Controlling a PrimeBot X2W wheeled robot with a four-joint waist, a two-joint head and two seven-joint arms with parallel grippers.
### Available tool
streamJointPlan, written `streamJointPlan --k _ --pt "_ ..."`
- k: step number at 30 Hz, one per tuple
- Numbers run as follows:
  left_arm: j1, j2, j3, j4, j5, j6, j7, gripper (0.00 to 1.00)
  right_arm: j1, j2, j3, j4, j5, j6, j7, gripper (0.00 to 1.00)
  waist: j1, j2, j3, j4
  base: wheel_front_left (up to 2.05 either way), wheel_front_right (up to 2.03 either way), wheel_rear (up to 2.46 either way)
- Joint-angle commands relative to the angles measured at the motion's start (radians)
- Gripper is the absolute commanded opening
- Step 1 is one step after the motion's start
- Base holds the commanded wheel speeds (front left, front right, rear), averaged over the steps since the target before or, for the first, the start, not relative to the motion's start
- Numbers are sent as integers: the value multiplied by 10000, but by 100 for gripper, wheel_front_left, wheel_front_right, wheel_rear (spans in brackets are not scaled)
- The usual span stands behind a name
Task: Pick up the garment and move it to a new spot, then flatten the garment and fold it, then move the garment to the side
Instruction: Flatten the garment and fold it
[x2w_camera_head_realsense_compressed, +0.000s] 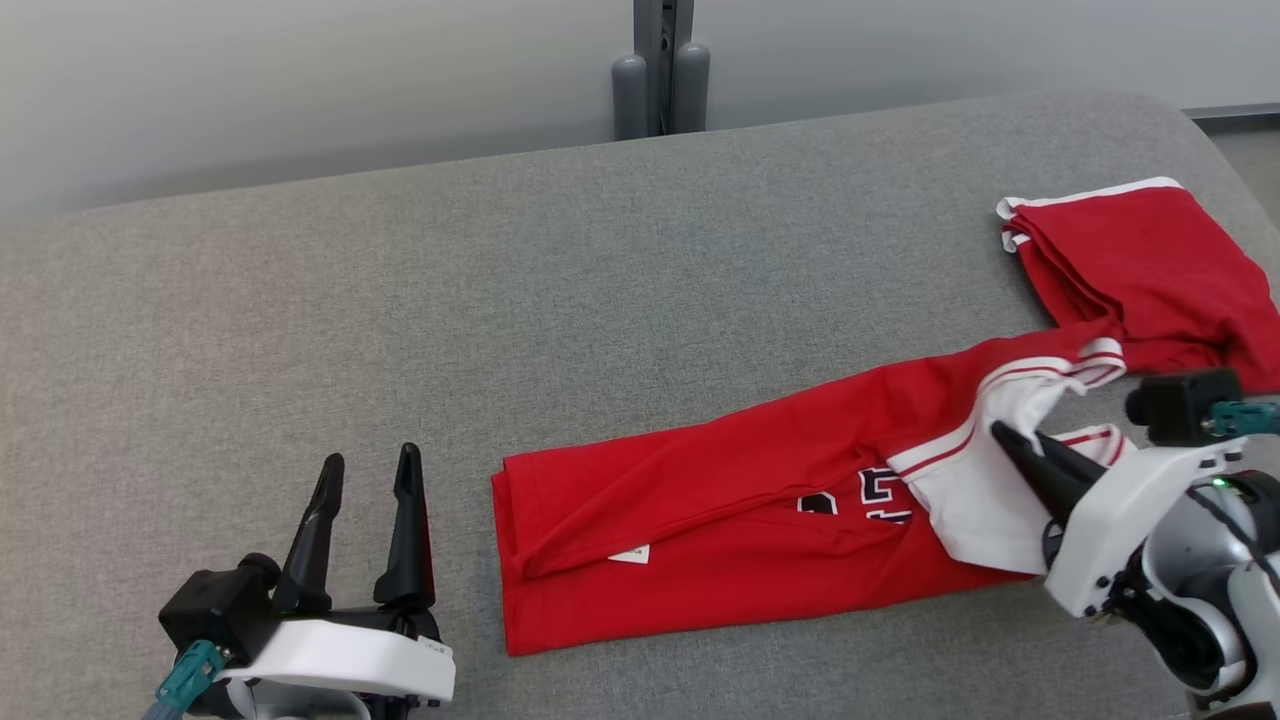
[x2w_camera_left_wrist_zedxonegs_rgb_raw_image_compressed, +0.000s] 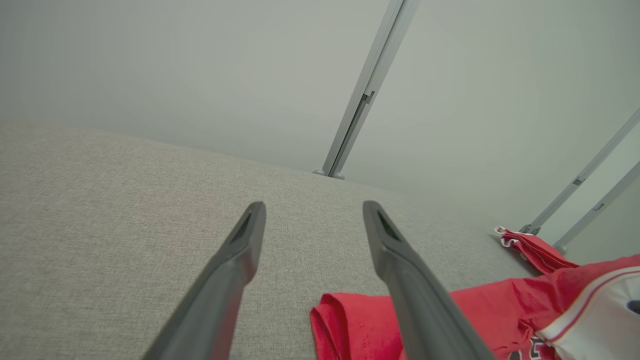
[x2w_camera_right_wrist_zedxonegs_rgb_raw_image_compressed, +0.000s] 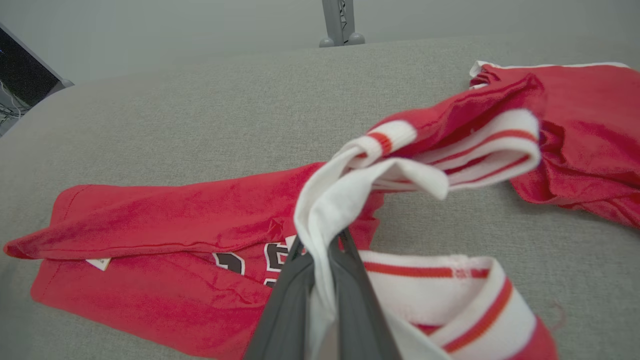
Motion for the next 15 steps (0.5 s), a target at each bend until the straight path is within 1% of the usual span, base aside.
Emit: streamJointPlan --k 1,8,11,12,15 --pt "-177 48 -23 30 75 -43 3 100 132 35 214 -415 150 1 125 0 0 0 -76 40 0 0 0" --pt "-113 29 -141 105 32 -91 33 100 237 408 1122 -1548 617 1 570 0 0 0 -341 303 0 0 0" --pt "-65 11 -178 120 -2 -95 32 100 180 820 1510 -1716 887 1 716 0 0 0 -427 413 0 0 0" --pt "-65 11 -178 120 -2 -95 32 100 180 820 1510 -1716 887 1 716 0 0 0 -427 413 0 0 0" --pt "-54 -9 -226 152 -15 -105 34 100 -27 1404 1976 -1539 1134 3 761 0 0 0 -500 518 0 0 0"
